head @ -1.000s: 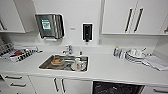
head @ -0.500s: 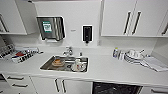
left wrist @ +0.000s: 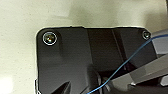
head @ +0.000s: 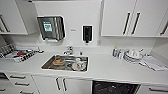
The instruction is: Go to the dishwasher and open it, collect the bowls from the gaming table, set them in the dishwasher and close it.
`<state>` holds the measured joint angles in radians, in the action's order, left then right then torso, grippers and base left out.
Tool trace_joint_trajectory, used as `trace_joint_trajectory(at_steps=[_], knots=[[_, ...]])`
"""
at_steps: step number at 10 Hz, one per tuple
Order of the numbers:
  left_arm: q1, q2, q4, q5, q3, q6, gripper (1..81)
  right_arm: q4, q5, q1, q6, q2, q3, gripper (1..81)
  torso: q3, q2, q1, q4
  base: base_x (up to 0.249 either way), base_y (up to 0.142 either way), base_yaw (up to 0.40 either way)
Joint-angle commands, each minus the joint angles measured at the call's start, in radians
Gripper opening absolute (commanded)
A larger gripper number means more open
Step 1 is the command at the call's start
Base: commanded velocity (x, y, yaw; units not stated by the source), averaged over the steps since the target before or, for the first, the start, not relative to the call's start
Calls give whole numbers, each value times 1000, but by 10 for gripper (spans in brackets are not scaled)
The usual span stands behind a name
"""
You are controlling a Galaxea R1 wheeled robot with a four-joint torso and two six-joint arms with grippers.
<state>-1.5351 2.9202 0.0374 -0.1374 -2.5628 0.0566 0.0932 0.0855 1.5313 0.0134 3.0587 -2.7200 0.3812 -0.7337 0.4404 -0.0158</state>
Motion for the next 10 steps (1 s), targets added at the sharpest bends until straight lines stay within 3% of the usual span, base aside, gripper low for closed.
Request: trace_joint_trajectory(at_steps=[1, 7, 8, 10], knots=[[34, 4, 2, 50, 3, 6, 811, -3, -55, -42, -1, 2, 5, 811, 0, 98, -63, 0, 0, 0, 0], [37, 31, 2, 50, 2, 12, 811, -12, -52, -45, 5, 2, 5, 811, 0, 307, -198, 0, 0, 0, 0], [37, 30, 6, 50, 1, 16, 811, -12, -52, -45, 5, 4, 5, 811, -50, 342, -221, 0, 0, 0, 0], [36, 30, 2, 50, 1, 16, 811, -12, -52, -44, 5, 1, 2, 811, -75, 402, -260, 0, 0, 0, 0]])
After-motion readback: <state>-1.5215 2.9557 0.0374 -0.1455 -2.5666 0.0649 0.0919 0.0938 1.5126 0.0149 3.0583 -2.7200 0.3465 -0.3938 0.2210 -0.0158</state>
